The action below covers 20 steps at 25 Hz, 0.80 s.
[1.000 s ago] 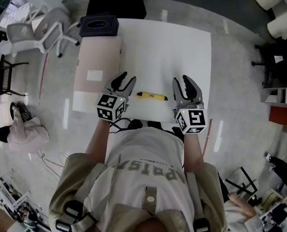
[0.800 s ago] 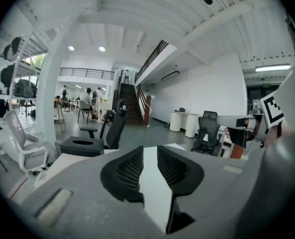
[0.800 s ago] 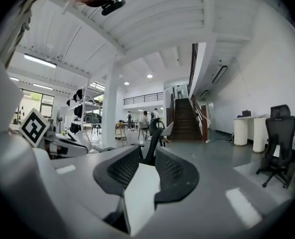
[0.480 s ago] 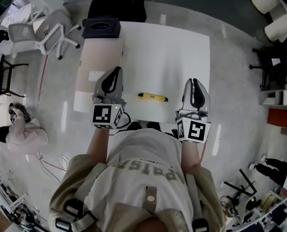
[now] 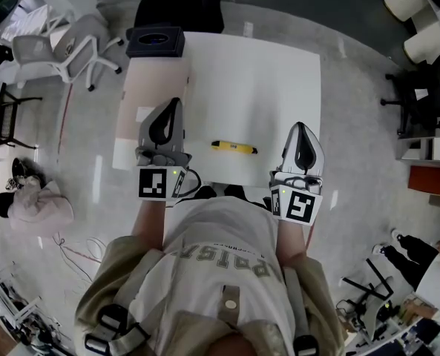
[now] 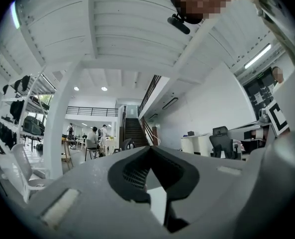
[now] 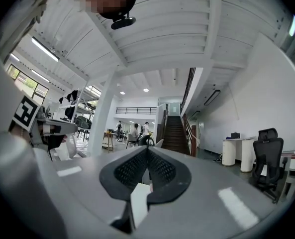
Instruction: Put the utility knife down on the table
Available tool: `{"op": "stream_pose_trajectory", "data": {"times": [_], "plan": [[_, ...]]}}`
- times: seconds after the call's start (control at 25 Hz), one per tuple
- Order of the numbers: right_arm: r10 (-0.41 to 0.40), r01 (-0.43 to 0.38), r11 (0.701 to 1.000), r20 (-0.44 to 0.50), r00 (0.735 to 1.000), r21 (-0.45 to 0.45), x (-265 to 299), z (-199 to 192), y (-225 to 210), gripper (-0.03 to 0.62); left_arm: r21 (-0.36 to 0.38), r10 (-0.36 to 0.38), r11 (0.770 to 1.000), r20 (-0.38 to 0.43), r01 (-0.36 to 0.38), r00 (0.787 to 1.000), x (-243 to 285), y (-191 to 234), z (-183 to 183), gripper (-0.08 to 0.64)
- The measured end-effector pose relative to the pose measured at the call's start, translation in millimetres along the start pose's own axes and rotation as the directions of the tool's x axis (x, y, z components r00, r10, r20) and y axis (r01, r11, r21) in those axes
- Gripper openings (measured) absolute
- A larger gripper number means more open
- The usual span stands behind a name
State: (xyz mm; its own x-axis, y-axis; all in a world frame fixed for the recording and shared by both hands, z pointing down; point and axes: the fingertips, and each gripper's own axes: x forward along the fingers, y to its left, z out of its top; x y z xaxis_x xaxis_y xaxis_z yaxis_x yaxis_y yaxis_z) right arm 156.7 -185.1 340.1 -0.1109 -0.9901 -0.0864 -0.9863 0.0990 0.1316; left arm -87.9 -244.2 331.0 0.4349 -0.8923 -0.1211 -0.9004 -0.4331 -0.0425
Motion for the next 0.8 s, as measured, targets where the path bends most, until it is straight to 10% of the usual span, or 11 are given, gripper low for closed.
{"op": "stream_pose_trajectory", "data": {"times": [0.8], "plan": [[-0.017, 0.018, 1.0, 0.048, 0.999, -0.014, -7, 8, -2, 0.0, 0.054, -0.016, 0.998, 0.073, 0.012, 0.997, -6, -4, 17, 0.012]]}}
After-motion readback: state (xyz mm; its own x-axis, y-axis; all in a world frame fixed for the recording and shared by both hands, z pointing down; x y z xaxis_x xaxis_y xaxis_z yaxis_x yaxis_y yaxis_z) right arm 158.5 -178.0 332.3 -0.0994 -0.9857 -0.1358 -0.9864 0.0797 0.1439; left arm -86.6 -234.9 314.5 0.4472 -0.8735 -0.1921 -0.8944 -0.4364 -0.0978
